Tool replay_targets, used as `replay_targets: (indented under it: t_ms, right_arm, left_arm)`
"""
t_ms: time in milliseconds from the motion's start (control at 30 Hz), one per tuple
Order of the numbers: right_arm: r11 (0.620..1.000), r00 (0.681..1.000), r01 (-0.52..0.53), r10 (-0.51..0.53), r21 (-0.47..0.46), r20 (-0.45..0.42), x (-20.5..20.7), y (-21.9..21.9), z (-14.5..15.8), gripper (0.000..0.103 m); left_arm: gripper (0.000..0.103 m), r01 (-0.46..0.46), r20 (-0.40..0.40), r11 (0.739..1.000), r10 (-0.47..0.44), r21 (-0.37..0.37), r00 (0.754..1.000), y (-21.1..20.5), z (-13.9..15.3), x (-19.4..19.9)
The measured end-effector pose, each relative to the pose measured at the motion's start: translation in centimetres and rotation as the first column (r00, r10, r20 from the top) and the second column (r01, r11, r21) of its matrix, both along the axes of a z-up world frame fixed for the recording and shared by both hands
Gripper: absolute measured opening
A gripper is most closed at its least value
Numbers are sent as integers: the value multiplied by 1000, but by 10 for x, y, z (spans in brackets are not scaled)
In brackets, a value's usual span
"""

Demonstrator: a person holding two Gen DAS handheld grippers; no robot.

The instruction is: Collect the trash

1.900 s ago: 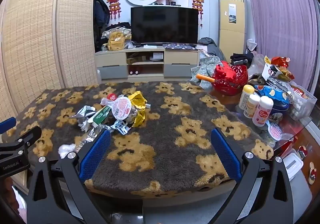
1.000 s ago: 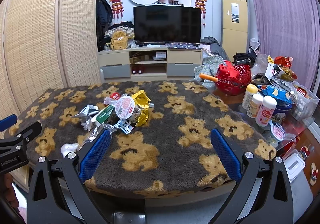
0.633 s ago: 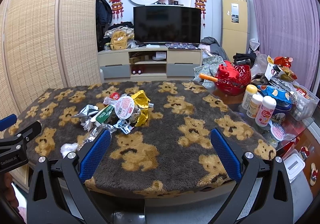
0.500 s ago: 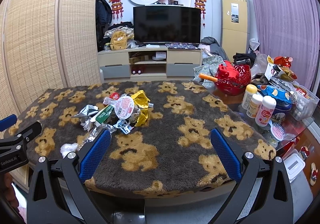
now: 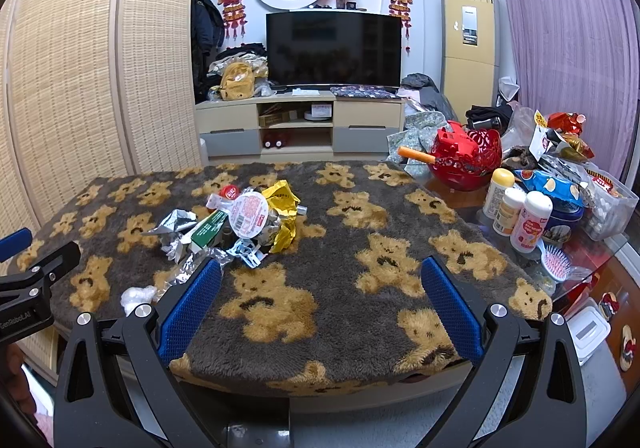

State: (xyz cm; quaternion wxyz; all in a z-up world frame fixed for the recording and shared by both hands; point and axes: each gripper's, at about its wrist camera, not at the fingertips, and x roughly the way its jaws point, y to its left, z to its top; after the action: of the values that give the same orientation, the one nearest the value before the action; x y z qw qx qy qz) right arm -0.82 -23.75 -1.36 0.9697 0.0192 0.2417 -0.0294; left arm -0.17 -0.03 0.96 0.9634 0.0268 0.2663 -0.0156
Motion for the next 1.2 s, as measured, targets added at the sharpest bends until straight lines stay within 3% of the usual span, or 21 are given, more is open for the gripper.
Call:
replay_targets:
  t_ms: [833,1200]
  right_arm:
    - [1000,1000,-7,7,0,-10,2,-1,-3,100]
    - [997,999,-39,41,72,-25,19,-10,-9,100]
  left_arm:
    - [95,-7,-1,1000,7,-7,1000,5,4,3]
    - [95,-8,-27,1000,7,-28,1000,15,-10,13]
